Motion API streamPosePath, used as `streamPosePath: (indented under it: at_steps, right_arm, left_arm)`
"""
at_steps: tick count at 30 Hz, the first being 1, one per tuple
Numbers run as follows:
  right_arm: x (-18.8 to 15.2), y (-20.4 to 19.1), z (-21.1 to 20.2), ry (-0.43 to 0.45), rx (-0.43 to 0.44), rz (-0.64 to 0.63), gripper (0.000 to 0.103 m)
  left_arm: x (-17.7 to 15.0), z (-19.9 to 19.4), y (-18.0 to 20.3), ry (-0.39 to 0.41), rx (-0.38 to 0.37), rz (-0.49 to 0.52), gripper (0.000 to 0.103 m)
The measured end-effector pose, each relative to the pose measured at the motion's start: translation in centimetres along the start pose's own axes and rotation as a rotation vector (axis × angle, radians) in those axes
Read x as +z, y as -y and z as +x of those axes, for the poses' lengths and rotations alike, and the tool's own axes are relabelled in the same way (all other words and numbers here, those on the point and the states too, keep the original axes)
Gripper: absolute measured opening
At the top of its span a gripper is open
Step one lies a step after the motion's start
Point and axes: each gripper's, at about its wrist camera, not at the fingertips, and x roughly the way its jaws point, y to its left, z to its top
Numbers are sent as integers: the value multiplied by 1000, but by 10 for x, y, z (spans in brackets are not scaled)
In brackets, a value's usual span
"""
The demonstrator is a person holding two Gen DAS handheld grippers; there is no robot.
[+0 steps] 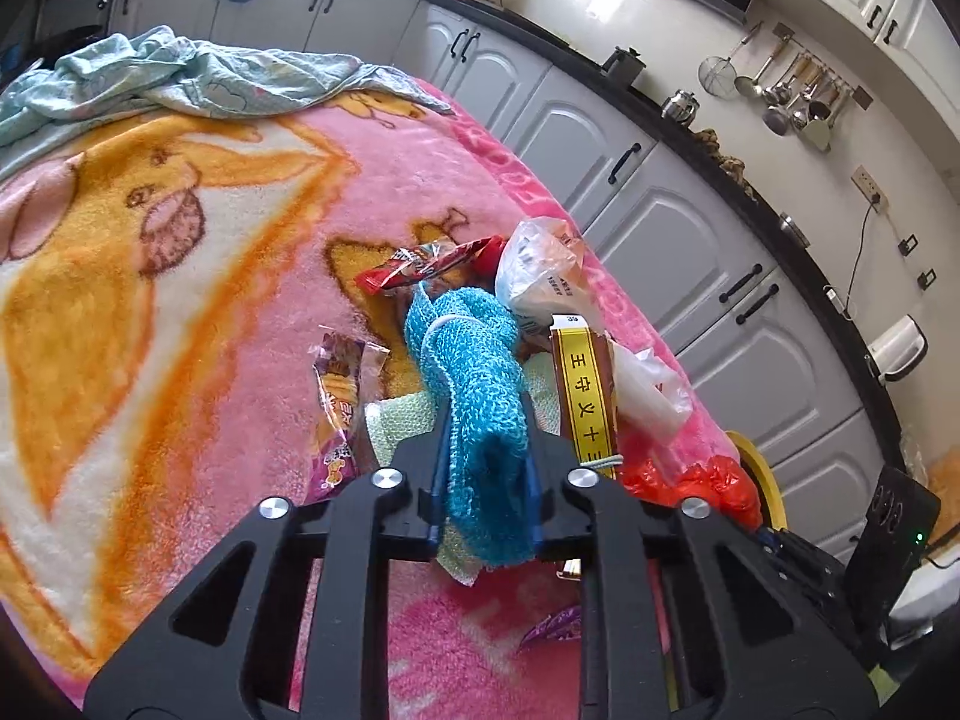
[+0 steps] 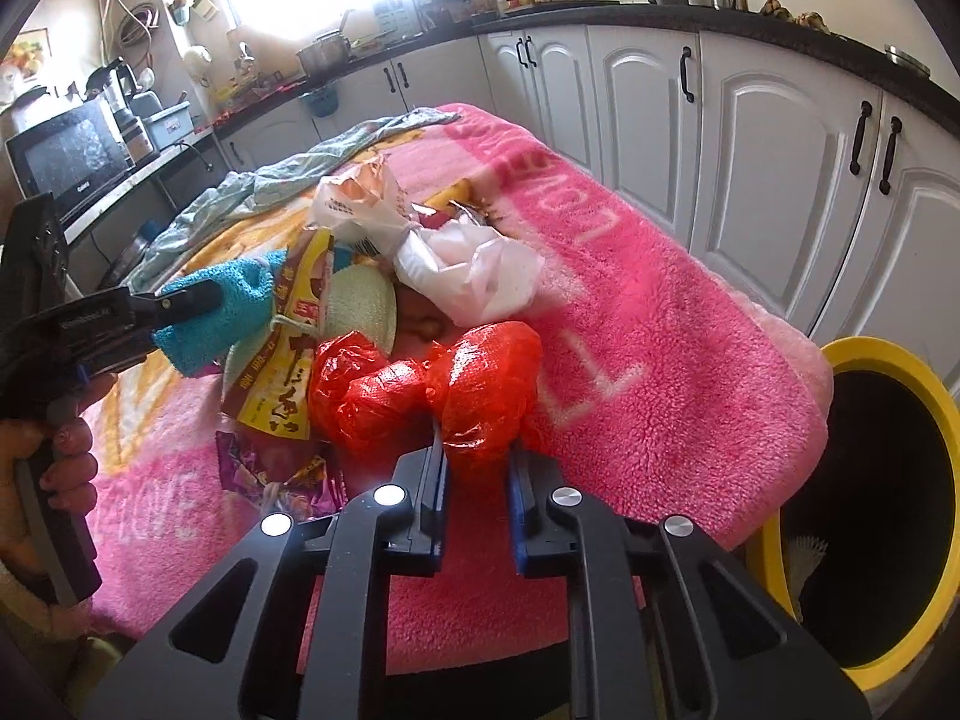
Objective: Collect trash
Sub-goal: 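Grasp the blue mesh scrubber with the left tool while the right tool grasps the red bag, then carry the blue scrubber and red bag in both tools over the yellow bin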
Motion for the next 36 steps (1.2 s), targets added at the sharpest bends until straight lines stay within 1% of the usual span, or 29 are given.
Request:
streamPosePath:
  at_steps: [6, 13, 19, 25, 31, 36]
  right_arm:
    - [5, -2, -17, 40, -5, -19, 15]
    - [10, -2, -33, 77, -13, -32, 15]
    - [15, 1, -52, 113, -27, -41, 15]
    - [18, 5, -72, 152, -51, -41, 15]
    - [21, 12, -94, 202, -82, -42, 15]
    - [20, 26, -116, 239, -113, -25, 15]
  left_arm:
    - [6, -21, -4, 43, -14, -3, 10]
    - [17, -57, -1, 152, 20, 35, 10]
    - [21, -76, 9, 201, 11, 62, 10]
    - [20, -80, 25, 204, -17, 93, 10]
    - [12, -74, 52, 182, -61, 150, 10]
    - [6, -69, 75, 168, -92, 194, 10]
